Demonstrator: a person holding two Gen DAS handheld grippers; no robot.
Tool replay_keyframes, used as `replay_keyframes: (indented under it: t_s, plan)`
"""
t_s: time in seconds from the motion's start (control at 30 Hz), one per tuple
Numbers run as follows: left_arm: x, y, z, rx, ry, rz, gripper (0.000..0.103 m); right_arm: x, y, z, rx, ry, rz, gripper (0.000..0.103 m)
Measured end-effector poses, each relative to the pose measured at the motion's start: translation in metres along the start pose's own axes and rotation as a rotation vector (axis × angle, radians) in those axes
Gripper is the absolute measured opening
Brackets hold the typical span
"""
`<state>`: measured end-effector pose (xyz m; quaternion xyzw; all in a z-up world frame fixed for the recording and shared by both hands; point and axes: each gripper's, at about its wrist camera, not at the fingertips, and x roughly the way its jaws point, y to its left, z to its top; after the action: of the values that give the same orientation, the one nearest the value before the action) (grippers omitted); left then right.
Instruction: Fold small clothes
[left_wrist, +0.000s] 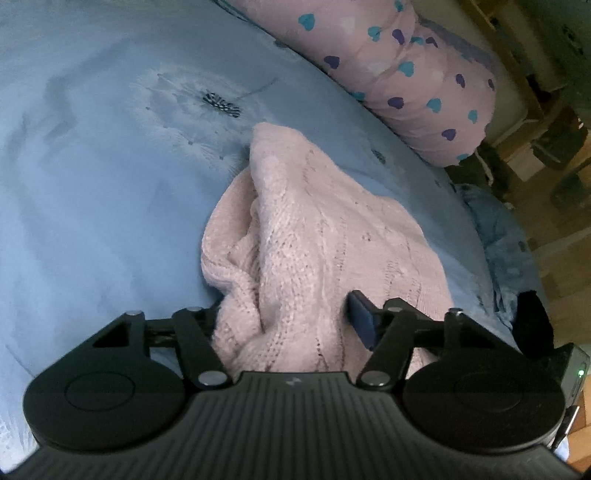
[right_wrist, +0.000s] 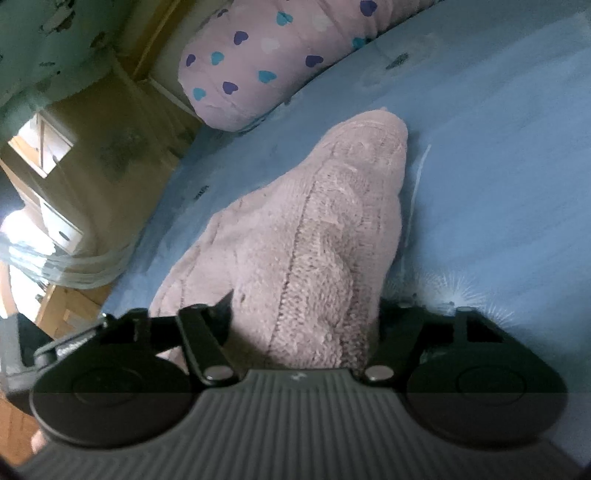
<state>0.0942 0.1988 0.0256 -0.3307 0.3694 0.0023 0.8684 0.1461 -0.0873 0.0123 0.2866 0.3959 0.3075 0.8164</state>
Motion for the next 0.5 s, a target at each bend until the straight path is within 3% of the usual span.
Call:
replay_keyframes:
  t_s: [0.17,0.33,0.5]
  plan:
    - [-0.005,0.008,0.001,-0.054,0.005,-0.066,0.051,-0.009,0.002,0.004,0.036,0.001,0.019,0.053]
    - [-0.018,-0.003,-0.006,-0.051,0.035,-0.123,0.047,-0.030,0.010,0.011,0.119,0.002,0.074,0.049]
    - [-0.037,-0.027,-0.034,-0.009,0.094,-0.149,0.046,-0.066,0.016,0.011,0.135,0.016,0.050,0.050]
